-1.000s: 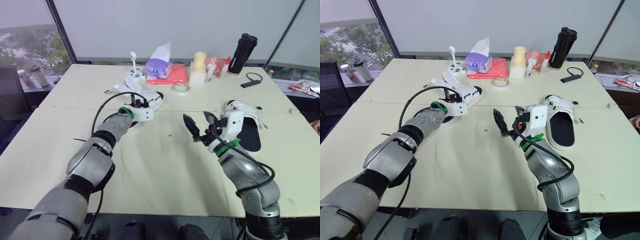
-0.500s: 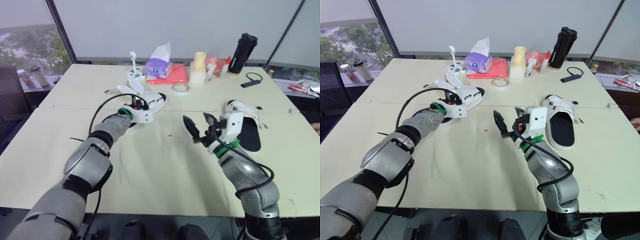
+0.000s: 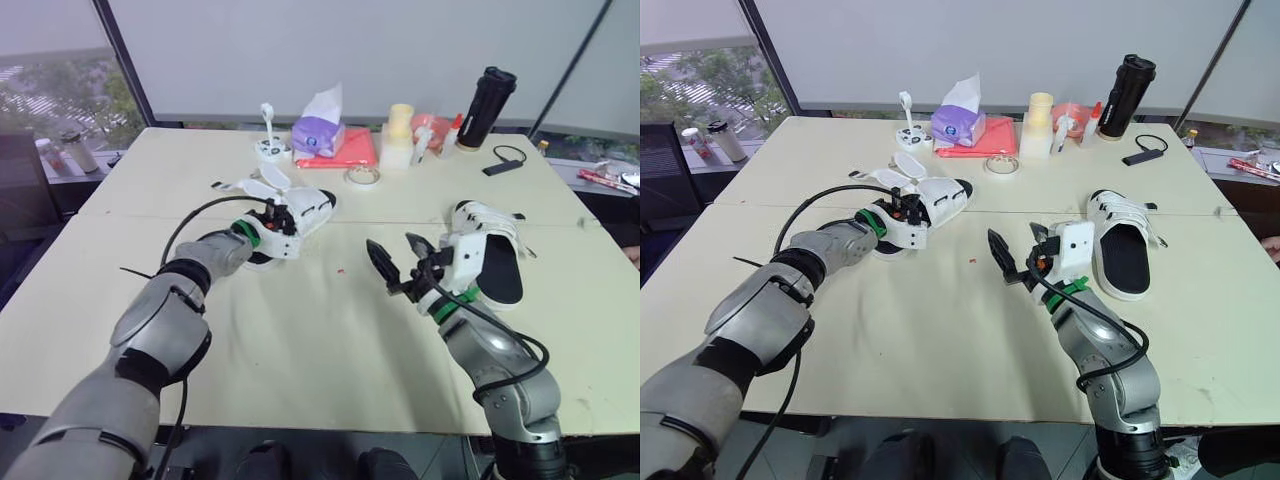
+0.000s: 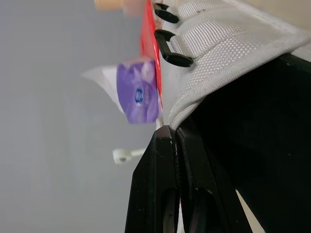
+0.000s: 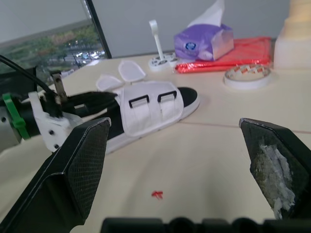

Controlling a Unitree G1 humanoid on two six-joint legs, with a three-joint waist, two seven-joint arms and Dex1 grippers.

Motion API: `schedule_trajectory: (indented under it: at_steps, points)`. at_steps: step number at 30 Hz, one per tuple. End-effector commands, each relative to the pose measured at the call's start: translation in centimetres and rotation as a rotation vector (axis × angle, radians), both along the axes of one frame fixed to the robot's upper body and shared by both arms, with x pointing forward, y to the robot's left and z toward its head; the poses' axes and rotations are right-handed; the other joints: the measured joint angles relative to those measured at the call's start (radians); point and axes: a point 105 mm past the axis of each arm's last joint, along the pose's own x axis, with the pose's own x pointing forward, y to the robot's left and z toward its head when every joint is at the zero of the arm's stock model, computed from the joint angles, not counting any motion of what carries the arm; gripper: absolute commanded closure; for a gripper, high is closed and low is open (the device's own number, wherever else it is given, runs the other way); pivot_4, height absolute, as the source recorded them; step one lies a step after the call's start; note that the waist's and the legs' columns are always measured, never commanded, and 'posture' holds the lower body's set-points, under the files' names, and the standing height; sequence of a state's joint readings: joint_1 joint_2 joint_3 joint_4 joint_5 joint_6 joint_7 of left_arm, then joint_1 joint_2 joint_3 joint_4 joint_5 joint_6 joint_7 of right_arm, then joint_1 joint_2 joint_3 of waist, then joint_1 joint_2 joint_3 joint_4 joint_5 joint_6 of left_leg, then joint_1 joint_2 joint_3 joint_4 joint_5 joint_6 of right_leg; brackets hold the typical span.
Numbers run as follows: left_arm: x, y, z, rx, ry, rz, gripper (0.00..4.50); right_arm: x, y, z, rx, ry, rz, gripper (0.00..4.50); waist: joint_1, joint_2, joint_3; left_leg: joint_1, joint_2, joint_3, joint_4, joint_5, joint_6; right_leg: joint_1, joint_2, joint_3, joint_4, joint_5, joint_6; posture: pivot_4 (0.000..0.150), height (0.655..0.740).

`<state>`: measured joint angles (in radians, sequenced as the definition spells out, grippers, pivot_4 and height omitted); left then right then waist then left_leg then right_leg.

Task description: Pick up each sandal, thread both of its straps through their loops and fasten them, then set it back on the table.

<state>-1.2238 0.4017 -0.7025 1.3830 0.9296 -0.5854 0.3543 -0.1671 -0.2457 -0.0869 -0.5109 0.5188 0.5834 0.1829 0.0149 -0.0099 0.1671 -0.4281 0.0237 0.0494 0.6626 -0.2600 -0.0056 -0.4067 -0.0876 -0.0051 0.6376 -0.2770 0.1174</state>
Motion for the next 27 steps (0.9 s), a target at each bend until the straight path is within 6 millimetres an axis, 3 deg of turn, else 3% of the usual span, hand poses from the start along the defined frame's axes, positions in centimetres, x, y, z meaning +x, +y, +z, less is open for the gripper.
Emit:
schedule_trajectory:
  at_steps: [1,6,16,27]
  points:
    - [-0.9,-1.6,2.9,-0.046,-0.105,-0.143,4.40,-1.3,-0.9,1.3,-0.015,-0.051,0.015,0.00,0.000,0.000,0.000,0.000,0.000,0.000,0.000,0.000,0.000,0.000,0.000,0.000,0.000,0.000,0.000,0.150,0.7400]
    - [-2.9,-2.3,3.8,-0.061,-0.158,-0.317,4.40,-2.0,-2.5,1.4,-0.059,-0.044,0.009,0.00,-0.001,0.000,0.000,0.000,0.000,0.000,0.000,0.000,0.000,0.000,0.000,0.000,0.000,0.000,0.000,0.150,0.7400]
    - [-6.5,-2.8,4.5,-0.022,-0.161,-0.592,4.40,-2.9,-3.4,1.9,-0.110,-0.018,0.079,0.00,0.001,0.000,0.000,0.000,0.000,0.000,0.001,0.000,0.000,0.000,0.000,0.000,0.002,0.000,0.000,0.150,0.7400]
    - [-11.3,-4.3,1.9,-0.011,-0.001,-0.872,4.40,-4.4,-5.5,1.2,-0.145,0.043,0.063,0.00,-0.002,-0.001,0.000,0.000,0.000,0.000,0.002,0.000,0.000,0.000,0.000,0.000,0.007,0.000,0.000,0.150,0.7400]
